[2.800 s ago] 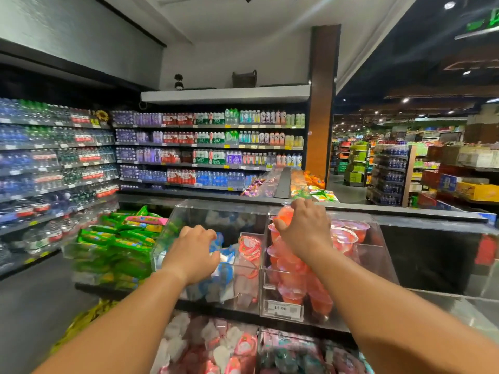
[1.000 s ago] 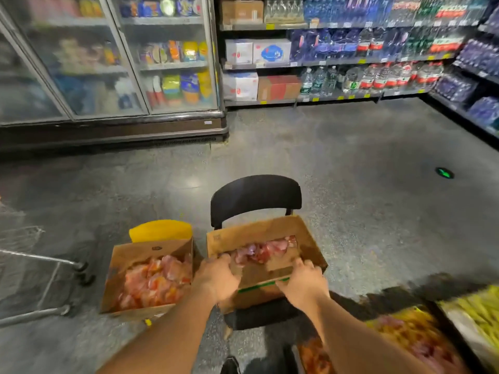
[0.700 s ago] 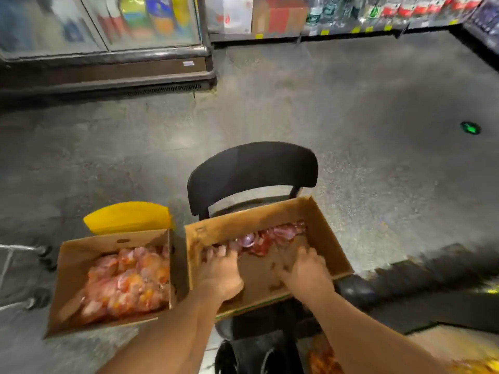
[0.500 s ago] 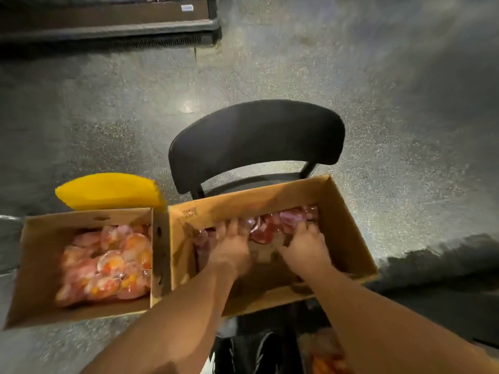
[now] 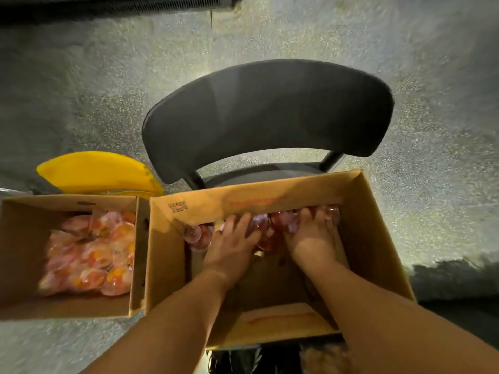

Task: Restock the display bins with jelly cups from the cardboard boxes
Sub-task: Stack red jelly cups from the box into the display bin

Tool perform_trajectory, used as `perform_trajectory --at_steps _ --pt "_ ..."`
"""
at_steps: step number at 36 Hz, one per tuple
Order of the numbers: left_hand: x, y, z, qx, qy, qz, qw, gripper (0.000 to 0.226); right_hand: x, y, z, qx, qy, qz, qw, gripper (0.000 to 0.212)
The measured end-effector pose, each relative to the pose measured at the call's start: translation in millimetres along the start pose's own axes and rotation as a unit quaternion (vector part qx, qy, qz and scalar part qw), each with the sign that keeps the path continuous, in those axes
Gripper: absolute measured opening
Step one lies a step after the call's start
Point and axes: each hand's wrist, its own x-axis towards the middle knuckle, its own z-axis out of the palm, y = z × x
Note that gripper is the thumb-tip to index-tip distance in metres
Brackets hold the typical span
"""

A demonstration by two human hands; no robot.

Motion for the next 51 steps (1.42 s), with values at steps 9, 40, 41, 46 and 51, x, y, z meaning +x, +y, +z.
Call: perform_trajectory --at_steps 9,40,41,46,51 --pt "1 1 6 -0.006 0.062 -0.066 0.996 0.077 -6 13 11 -0.016 -0.008 -0.013 1.0 0.061" --pt "56 27 22 -0.625 0.097 -0.358 0.687 0.114 4 17 29 -0.063 -0.018 -0.03 0.997 0.066" --pt "64 28 24 -0.641 0.092 -0.363 0.67 0.109 5 18 27 -0.054 -0.024 -0.021 0.998 0.064" --pt "60 48 -2 -0.726 0.044 -0.354 0.588 0.032 1 18 20 -0.041 -0.029 -0.022 0.999 0.058" --pt "63 59 24 -0.789 0.089 -0.313 0.522 0.058 1 15 28 -0.04 -0.016 -0.023 0.999 0.069"
